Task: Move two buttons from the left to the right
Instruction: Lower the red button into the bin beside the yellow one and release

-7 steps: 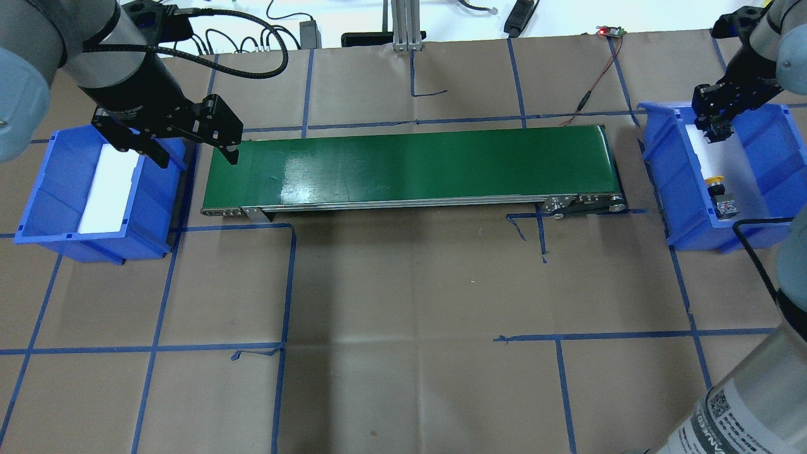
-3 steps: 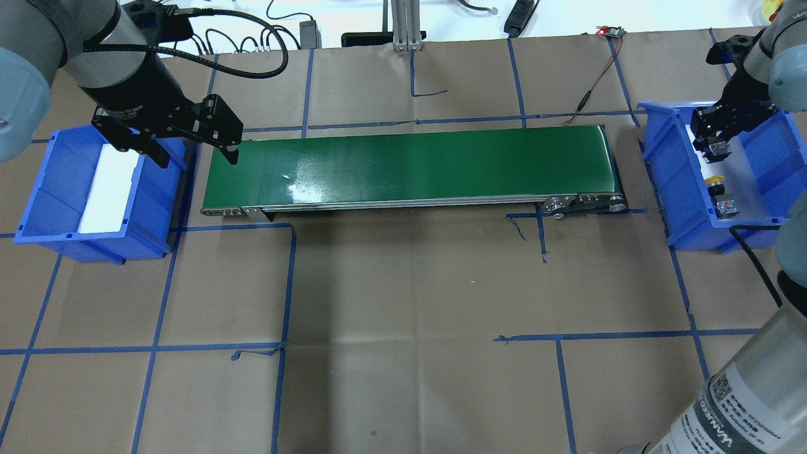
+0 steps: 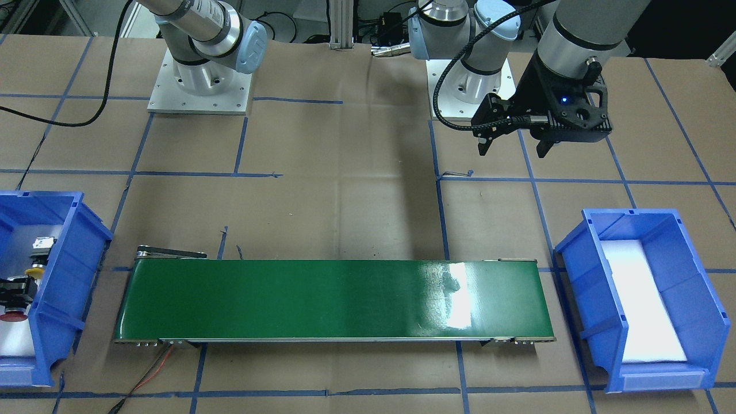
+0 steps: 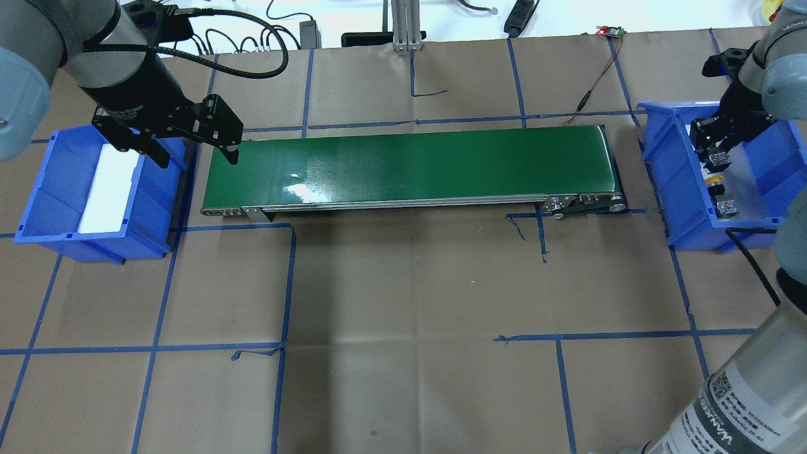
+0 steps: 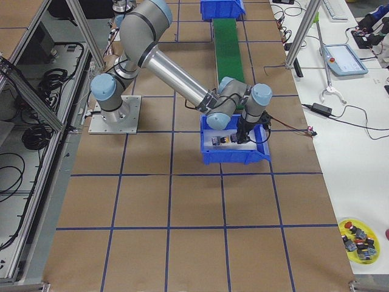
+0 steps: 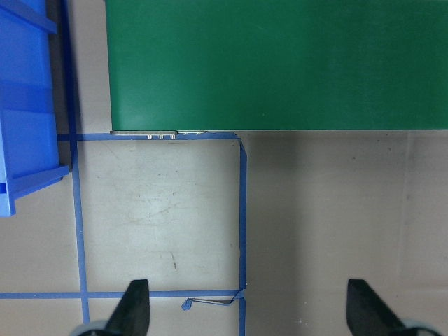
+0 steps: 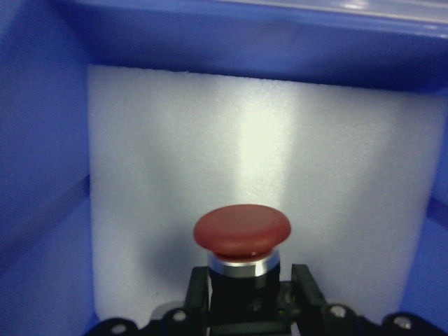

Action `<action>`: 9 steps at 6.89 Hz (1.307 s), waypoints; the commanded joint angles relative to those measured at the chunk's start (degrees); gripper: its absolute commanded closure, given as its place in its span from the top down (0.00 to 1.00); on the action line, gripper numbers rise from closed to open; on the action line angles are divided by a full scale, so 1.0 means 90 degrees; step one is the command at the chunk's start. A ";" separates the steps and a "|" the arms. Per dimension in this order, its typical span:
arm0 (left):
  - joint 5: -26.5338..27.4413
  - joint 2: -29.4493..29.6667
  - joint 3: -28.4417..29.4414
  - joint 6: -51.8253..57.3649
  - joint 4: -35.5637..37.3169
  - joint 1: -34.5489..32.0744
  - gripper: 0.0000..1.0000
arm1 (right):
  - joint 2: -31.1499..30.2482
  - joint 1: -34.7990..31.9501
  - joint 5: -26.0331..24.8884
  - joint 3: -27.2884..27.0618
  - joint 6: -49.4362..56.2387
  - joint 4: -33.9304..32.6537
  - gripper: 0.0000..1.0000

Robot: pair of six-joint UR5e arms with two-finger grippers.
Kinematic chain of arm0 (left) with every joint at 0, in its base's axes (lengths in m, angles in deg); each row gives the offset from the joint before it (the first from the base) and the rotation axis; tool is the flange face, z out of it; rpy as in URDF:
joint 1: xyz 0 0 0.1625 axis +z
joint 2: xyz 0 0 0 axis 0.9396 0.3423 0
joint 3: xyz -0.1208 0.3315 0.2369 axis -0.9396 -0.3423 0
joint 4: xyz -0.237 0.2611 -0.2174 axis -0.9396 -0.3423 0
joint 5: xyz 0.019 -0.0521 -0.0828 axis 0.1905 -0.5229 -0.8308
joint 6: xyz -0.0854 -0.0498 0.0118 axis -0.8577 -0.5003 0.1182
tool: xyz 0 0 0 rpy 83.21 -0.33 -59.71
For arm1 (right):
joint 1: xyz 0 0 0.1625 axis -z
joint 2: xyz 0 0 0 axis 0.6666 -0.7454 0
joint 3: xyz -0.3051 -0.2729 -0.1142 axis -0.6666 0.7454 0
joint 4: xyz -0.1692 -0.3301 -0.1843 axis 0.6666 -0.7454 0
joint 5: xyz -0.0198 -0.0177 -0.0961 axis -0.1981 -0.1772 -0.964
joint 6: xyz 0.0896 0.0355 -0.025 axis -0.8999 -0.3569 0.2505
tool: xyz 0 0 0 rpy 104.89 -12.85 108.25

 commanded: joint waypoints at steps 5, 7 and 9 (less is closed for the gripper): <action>0.0002 0.0010 -0.0039 0.0577 -0.0078 0.0000 1.00 | -0.0445 -0.0097 -0.0130 0.0550 -0.0095 0.0219 1.00; -0.0007 0.0010 -0.0039 0.0580 -0.0166 0.0000 1.00 | -0.0934 -0.0748 -0.0061 0.1010 -0.0551 0.1172 1.00; -0.0007 0.0010 -0.0049 0.0580 -0.0166 0.0000 1.00 | -0.1694 -0.1626 0.0191 0.0974 -0.1576 0.1284 0.99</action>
